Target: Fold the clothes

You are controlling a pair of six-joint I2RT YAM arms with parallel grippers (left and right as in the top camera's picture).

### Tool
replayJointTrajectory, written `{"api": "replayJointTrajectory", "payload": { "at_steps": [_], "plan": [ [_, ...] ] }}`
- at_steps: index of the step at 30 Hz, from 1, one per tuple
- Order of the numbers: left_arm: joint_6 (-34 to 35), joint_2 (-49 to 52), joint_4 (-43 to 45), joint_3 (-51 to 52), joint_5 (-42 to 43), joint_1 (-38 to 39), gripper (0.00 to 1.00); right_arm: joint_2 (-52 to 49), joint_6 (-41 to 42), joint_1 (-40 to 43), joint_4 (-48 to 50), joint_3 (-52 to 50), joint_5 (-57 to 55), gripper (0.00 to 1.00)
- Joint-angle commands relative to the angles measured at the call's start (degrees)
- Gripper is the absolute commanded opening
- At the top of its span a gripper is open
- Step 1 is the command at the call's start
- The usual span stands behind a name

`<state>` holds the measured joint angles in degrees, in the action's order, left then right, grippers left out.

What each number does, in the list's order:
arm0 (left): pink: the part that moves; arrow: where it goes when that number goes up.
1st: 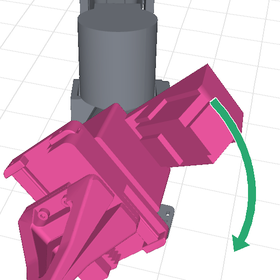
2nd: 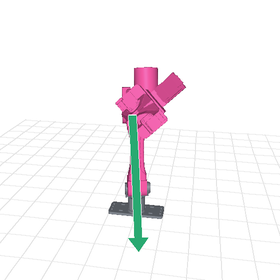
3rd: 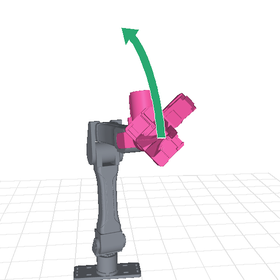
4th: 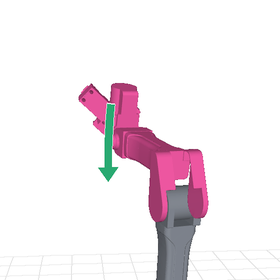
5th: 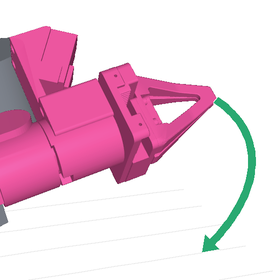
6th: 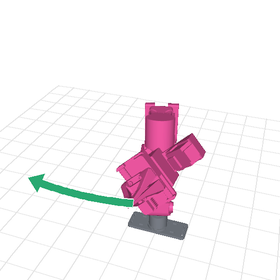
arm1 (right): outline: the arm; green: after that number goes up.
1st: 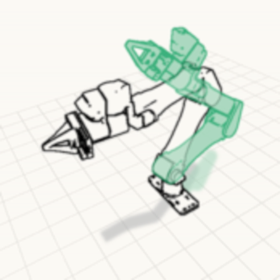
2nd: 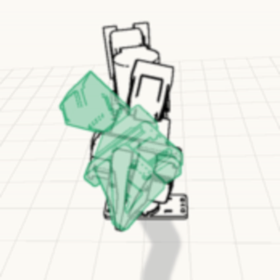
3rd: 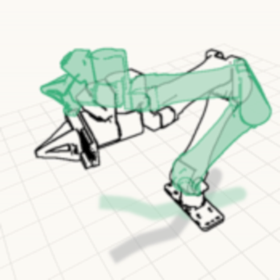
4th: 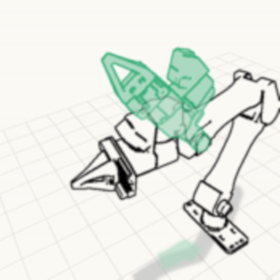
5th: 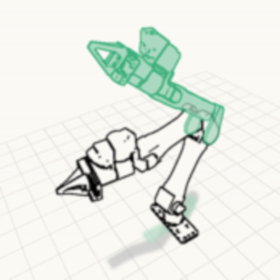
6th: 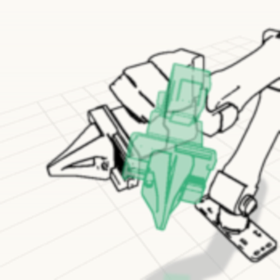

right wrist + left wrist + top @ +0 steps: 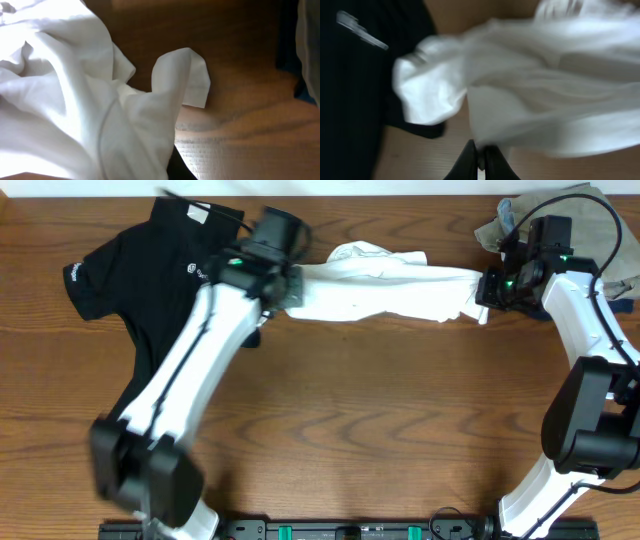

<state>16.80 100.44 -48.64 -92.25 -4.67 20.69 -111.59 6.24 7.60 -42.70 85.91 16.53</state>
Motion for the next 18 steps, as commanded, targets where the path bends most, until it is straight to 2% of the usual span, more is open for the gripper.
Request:
{"api": "replayJointTrajectory", "payload": {
  "at_steps": [1,6,11,18],
  "plan": [
    [-1.75,-6.58,-0.74,-0.37,-4.94,-3.04,0.06,5.6,-1.68,1.38,-1.57,2.78,0.42,0.01],
    [-1.75,-13.9,0.7,-0.37,-8.61,-7.89,0.06,12.48,-2.08,1.92,-3.67,3.72,0.39,0.01],
    [-1.75,-20.09,2.71,-0.37,-8.72,-13.18,0.06,21.9,-2.27,2.43,-4.68,3.78,0.17,0.01],
    [-2.01,-27.78,5.73,-0.37,-8.72,-15.58,0.06,34.8,-2.54,4.15,-7.08,4.72,-1.97,0.01]
  ]
}}
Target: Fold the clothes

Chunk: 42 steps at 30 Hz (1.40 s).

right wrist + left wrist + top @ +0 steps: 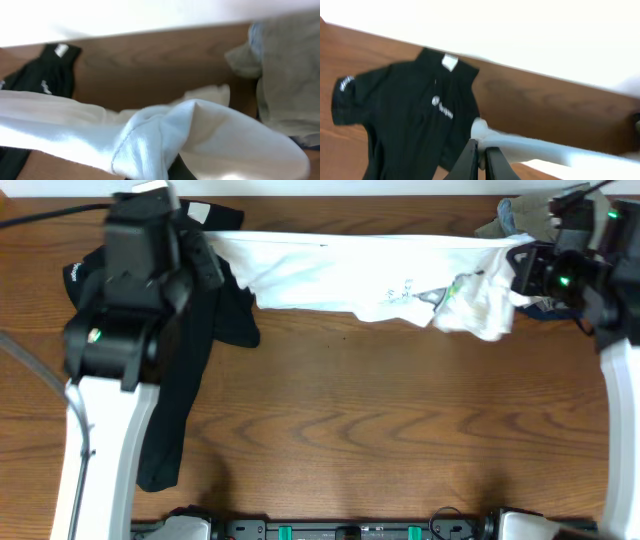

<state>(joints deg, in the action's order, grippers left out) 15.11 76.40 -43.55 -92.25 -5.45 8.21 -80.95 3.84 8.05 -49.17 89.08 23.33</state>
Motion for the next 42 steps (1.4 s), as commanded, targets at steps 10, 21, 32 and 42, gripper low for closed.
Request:
{"api": "replayJointTrajectory", "payload": {
  "at_steps": [10,21,32,42],
  "plan": [
    [-1.22,-12.11,2.29,-0.37,-7.96,-3.1,0.06,16.74,-2.51,4.79,-1.81,3.34,-13.05,0.01],
    [-3.1,-1.66,9.79,-0.35,-8.48,-3.17,0.06,7.28,-5.05,4.63,4.24,3.34,-8.87,0.01],
    [-3.78,14.1,39.32,-0.35,-9.64,-8.15,0.06,-7.58,-6.95,4.33,29.83,4.85,-4.48,0.01],
    [-11.47,11.5,46.38,-0.68,-8.5,-8.24,0.06,-8.85,-10.25,4.42,28.61,16.46,-3.54,0.01]
  ]
}}
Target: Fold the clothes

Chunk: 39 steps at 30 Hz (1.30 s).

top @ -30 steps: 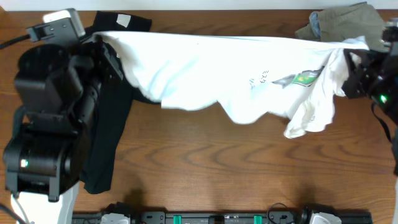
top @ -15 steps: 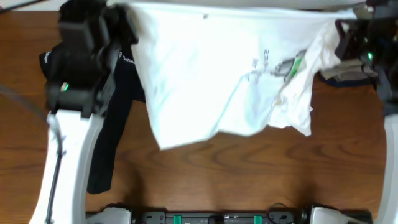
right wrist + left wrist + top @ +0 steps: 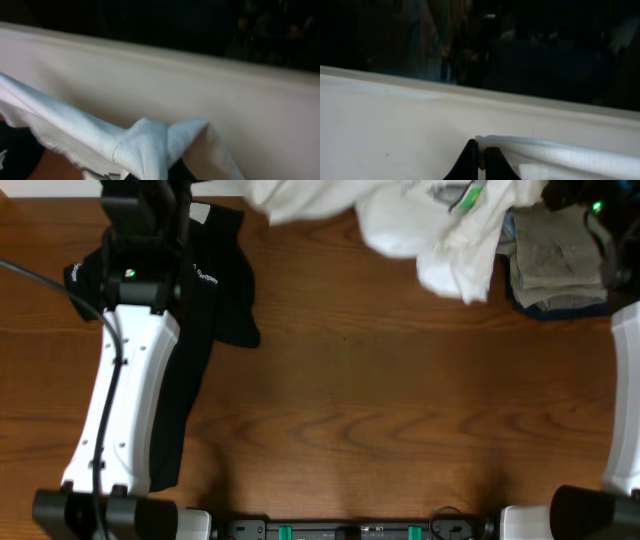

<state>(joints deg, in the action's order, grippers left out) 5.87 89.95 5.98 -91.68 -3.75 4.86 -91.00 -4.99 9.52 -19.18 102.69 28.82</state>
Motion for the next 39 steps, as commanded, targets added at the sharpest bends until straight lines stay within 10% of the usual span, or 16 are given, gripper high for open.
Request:
{"api": "replayJointTrajectory", "payload": {
  "at_steps": [1,18,39],
  "plan": [
    [-2.23,-2.03,-5.68,-1.25,-10.21,-4.9,0.06,1.2,-1.53,2.95,-2.58,2.84,-8.81,0.01],
    [0.22,-0.09,-58.31,-1.18,-6.88,-4.96,0.06,-11.15,-6.6,-0.28,-46.8,2.45,-4.13,0.01],
    [4.76,-0.09,-81.79,4.92,3.45,-4.94,0.06,-12.39,-2.8,-9.75,-68.96,-0.13,-7.67,0.01]
  ]
}}
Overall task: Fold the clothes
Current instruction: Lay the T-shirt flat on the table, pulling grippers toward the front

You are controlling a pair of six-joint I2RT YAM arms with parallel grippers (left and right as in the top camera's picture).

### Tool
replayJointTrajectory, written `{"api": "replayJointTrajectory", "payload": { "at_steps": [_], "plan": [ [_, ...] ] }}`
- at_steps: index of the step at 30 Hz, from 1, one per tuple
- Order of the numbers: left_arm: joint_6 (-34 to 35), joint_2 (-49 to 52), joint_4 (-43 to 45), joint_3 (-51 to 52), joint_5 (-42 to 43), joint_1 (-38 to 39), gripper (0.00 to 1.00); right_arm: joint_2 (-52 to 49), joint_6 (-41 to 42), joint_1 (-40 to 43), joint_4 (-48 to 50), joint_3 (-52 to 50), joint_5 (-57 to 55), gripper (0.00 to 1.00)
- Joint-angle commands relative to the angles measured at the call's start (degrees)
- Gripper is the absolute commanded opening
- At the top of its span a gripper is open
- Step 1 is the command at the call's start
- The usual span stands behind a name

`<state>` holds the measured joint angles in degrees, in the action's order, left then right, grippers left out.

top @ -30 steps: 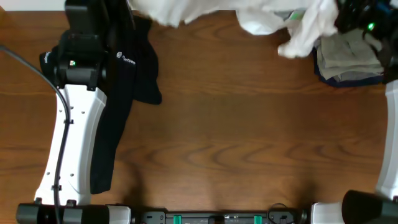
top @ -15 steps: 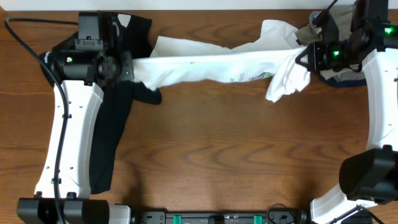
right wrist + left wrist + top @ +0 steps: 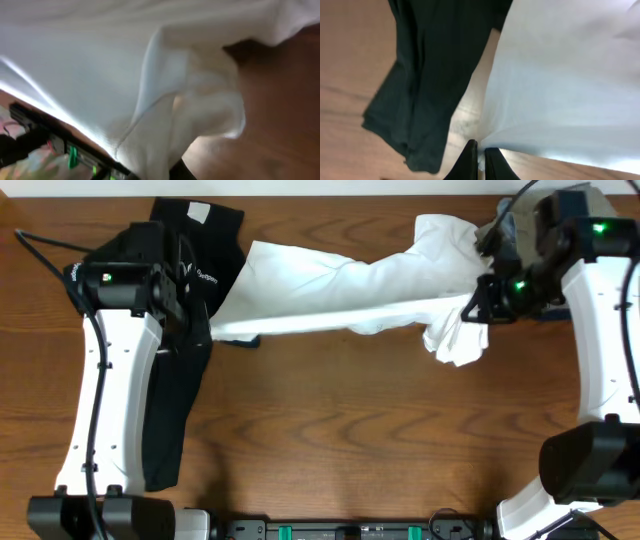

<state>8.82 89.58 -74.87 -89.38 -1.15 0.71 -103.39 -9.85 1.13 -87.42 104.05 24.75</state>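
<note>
A white shirt [image 3: 350, 290] hangs stretched across the far half of the table [image 3: 340, 440]. My left gripper [image 3: 207, 332] is shut on its left corner, beside the black polo. My right gripper [image 3: 478, 304] is shut on its right end, where loose cloth sags in a bunch. In the left wrist view the fingertips [image 3: 479, 150] pinch the white shirt [image 3: 560, 85] just over the wood. White cloth [image 3: 130, 75] fills the right wrist view and hides most of that gripper [image 3: 172, 172].
A black polo shirt [image 3: 195, 265] lies at the far left, partly under my left arm and touching the white shirt's left edge; the left wrist view shows it too [image 3: 435, 70]. A pile of grey clothes [image 3: 505, 235] sits at the far right corner behind my right arm.
The white shirt was held high at the table's far edge. Both grippers are now lower and nearer the table's middle, with the shirt stretched between them just above the wood.
First the white shirt lay bunched on the table with a gripper shut on each end. Then it was pulled out wide along the far edge, then held high. Now it is low over the table, both grippers still shut on it.
</note>
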Motion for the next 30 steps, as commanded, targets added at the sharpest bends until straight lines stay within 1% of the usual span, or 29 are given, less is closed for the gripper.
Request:
{"api": "replayJointTrajectory", "payload": {
  "at_steps": [1,4,8,13,17,18,19,20,23,26,28,30],
  "plan": [
    [1.86,0.28,-1.49,4.26,1.07,-0.79,0.06,0.0,2.14,-2.01,-1.31,-2.43,-3.52,0.02],
    [2.8,0.28,-2.08,8.57,1.07,-0.81,0.06,0.09,3.08,-3.34,-1.6,-5.73,-3.8,0.02],
    [4.48,0.28,-2.21,13.51,1.18,-0.81,0.06,1.01,4.79,-4.33,-1.49,-12.61,-5.97,0.02],
    [5.4,0.26,-2.51,16.96,1.18,-0.81,0.06,4.11,7.8,-4.31,0.98,-22.1,-6.69,0.02],
    [5.81,0.26,-2.78,17.92,1.11,-0.81,0.08,6.88,9.18,-4.33,2.58,-27.3,-6.58,0.03],
    [6.56,0.26,-2.8,17.92,0.87,-0.81,0.13,7.41,9.18,-4.33,2.56,-27.91,-6.51,0.06],
    [7.78,0.26,-2.75,17.92,0.33,-0.81,0.16,7.82,9.18,-4.33,2.51,-28.2,-6.51,0.12],
    [8.33,0.26,-2.67,17.92,0.02,-0.81,0.22,8.31,9.18,-4.33,2.29,-28.22,-6.51,0.16],
    [10.71,0.24,-2.6,17.92,-3.02,-0.87,0.31,10.38,9.7,-4.31,2.34,-28.22,-6.51,0.25],
    [11.5,0.04,-2.58,17.92,-3.56,-1.55,0.34,13.0,10.36,-4.31,2.05,-28.22,-6.54,0.4],
    [11.52,-0.46,-2.19,17.9,-3.61,-2.29,0.34,14.53,11.8,-4.22,1.77,-28.22,-6.99,0.45],
    [11.63,-1.27,-1.38,17.9,-3.58,-3.48,0.35,16.26,13.22,-4.0,1.7,-28.22,-7.06,0.55]
  ]
}}
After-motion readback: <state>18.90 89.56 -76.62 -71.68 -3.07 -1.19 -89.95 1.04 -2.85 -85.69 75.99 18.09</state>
